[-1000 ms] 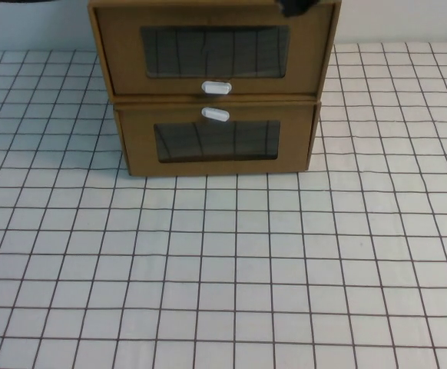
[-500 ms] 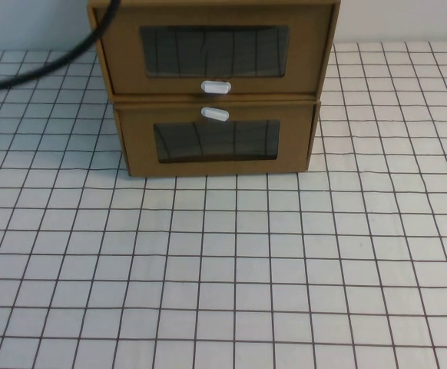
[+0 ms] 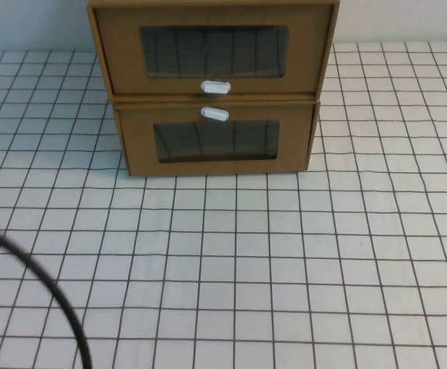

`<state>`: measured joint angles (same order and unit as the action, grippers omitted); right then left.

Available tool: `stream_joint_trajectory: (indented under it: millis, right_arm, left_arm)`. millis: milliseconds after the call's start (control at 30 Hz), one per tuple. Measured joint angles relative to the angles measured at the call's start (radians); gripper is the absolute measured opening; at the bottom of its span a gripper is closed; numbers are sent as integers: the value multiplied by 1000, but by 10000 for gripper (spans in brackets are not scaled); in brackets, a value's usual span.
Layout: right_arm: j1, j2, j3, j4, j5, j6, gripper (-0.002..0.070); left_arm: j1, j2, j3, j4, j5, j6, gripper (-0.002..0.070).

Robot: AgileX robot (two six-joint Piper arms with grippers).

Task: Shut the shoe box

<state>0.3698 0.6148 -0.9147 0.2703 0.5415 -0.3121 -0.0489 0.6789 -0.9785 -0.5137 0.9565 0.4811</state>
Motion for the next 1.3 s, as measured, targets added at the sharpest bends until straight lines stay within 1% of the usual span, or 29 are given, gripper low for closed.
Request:
stream_joint_trajectory:
  millis: [200,367,467,567,1300]
  right_arm:
    - [0,-191,197,15,-12,3,-13]
    - [0,-274,279,20,-12,3,-13]
    - [0,-283,287,20,-12,3,-13]
    - [0,-283,287,20,-12,3,-13]
    - [0,-283,287,20,-6,3,-13]
  left_arm:
    - [0,-266,229,89,-114,-49,-5]
    - [0,-401,336,98,-239,-55,-5]
    - [0,-421,367,100,-310,-56,-5]
    - [0,-423,375,101,-334,-58,-5]
    - [0,-425,375,102,-345,-60,-5]
